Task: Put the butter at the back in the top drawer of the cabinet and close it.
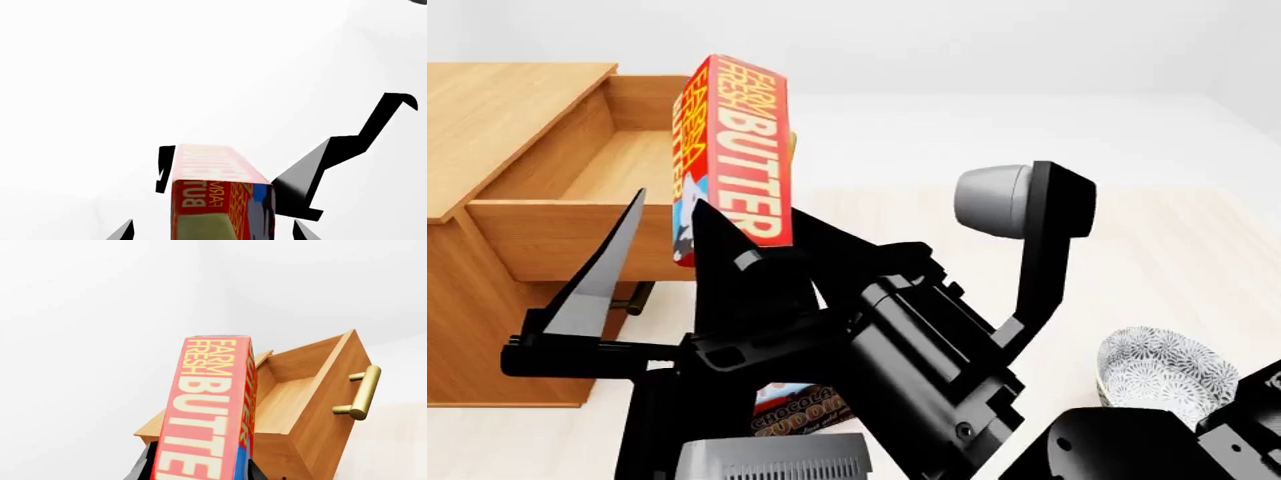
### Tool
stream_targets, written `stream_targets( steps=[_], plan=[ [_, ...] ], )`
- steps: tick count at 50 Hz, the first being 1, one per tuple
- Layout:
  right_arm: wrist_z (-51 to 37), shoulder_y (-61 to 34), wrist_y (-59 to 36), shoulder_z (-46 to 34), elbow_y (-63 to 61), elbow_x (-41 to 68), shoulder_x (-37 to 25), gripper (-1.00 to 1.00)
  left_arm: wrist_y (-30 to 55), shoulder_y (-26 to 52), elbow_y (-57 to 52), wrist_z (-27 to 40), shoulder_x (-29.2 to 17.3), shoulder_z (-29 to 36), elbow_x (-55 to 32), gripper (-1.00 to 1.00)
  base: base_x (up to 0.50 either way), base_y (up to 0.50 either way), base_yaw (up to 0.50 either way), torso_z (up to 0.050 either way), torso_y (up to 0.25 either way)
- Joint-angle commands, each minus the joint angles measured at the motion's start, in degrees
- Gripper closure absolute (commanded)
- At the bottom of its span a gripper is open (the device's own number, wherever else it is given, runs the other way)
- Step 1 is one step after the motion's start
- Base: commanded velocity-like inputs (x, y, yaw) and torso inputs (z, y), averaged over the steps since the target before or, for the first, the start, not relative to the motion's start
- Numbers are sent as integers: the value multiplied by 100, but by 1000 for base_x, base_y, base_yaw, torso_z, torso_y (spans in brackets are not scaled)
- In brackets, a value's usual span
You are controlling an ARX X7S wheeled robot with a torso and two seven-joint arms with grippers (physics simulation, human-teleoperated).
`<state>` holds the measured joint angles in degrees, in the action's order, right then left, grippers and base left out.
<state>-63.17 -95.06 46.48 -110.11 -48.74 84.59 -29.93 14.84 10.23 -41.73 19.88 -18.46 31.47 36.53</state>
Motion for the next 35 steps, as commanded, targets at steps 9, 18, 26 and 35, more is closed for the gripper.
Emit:
stream_targets(
  steps=[9, 18, 26, 35],
  plan=[
    [30, -2, -189, 298, -41, -188, 43, 100, -148, -12, 60, -76, -133, 117, -155, 100, 0, 0, 0, 1, 1],
    [-13, -15, -240, 359, -84, -183, 43, 100, -110, -13, 43, -128, -146, 141, -173, 100, 0, 0, 0, 0, 0],
    [-64, -6, -290, 411, -132, -239, 53, 100, -89, -21, 24, -135, -157, 143, -181, 100, 0, 0, 0, 1, 1],
    [-65, -71, -342, 487, -246, -231, 46, -100, -77, 15, 53, -127, -169, 121, -204, 100, 0, 0, 0, 0, 0]
  ],
)
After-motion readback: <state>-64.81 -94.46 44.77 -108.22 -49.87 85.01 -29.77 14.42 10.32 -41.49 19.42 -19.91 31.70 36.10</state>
